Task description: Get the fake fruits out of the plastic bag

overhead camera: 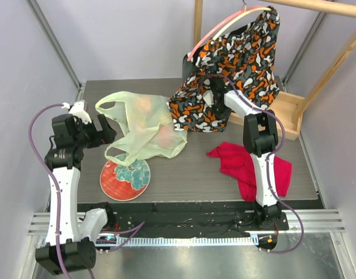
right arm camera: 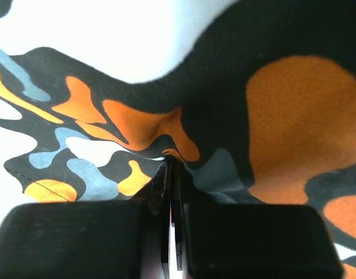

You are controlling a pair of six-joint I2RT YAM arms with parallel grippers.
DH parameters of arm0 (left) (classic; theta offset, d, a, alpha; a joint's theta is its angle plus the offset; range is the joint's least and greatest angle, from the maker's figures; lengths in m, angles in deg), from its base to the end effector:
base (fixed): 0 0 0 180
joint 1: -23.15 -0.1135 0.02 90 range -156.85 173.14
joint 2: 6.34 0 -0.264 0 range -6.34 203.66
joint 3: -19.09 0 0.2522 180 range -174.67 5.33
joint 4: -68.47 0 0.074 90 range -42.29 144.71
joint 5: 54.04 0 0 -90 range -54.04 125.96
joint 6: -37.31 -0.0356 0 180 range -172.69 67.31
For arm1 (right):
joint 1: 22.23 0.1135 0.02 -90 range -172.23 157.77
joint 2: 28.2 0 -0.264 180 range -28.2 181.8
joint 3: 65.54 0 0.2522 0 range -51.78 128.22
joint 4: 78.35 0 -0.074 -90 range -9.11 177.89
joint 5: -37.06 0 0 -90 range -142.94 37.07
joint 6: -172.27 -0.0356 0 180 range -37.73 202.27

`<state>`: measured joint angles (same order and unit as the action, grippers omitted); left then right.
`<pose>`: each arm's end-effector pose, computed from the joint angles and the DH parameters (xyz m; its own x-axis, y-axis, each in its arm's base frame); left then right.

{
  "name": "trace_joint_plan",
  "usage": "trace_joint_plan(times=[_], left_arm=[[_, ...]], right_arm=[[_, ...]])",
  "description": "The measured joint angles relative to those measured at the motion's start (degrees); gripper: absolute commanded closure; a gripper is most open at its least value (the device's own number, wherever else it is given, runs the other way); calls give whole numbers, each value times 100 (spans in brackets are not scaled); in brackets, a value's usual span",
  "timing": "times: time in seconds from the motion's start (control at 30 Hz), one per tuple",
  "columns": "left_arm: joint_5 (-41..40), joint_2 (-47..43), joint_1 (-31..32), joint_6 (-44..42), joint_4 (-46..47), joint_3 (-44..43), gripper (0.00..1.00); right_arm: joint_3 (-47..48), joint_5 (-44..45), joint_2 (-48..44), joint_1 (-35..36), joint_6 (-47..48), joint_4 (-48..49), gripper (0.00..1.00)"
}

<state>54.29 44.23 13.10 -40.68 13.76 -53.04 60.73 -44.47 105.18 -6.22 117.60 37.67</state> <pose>0.1764 0.0199 0.3511 -0.5461 -0.2974 -0.7831 -0.0205 0.9393 -0.3424 0.4695 0.1293 0.1708 -0.6106 -0.7703 -0.1838 -0.7110 0.6355 -0.3011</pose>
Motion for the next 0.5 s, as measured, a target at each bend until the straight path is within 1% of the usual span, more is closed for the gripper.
trace_joint_plan(times=[0.07,0.1,0.17,0.2,0.23,0.27,0.33,0.37,0.43,0.5], left_arm=[[-195,313,0,-221,-28,-245,0],[-313,483,-2,-374,-42,-382,0],[-538,778,-26,-647,-42,-634,0],[-643,938,-68,-817,-33,-761,0],[-728,1069,-116,-942,-4,-841,0],[-787,1174,-157,-1023,7,-916,0],[-927,1550,-280,-1239,39,-1158,0],[-979,1764,-326,-1296,74,-1290,0],[-1054,2192,-387,-1399,179,-1493,0],[-1113,2730,-420,-1488,195,-1797,0]], right_arm=[[-68,-81,-81,-2,-81,31,74],[-188,-140,-184,0,-136,98,58],[-837,-317,-739,76,-363,358,47],[-1233,-450,-1150,105,-457,382,38],[-1681,-562,-1679,184,-592,426,34],[-2135,-662,-2269,319,-732,446,33],[-2793,-951,-3488,767,-1001,435,29],[-3023,-1115,-4044,988,-1180,485,27],[-3477,-1753,-5060,1423,-1541,632,23],[-3834,-2293,-5772,1530,-1893,710,21]])
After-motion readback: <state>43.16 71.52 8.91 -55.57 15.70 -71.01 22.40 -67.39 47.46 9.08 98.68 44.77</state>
